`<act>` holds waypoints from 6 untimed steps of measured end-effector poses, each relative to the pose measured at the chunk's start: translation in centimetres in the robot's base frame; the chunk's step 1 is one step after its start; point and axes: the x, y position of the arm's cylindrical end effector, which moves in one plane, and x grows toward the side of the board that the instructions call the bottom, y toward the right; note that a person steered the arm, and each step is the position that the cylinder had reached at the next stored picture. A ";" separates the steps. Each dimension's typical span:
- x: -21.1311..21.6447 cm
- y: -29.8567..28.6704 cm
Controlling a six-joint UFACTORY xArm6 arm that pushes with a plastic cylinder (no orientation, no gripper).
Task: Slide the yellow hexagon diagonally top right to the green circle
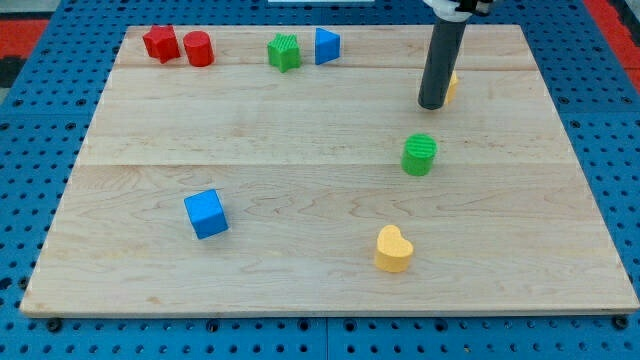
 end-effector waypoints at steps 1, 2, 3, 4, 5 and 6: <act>0.0 1.6; 0.1 4.9; -0.1 4.9; 0.2 3.6; 0.3 2.2; 0.3 2.0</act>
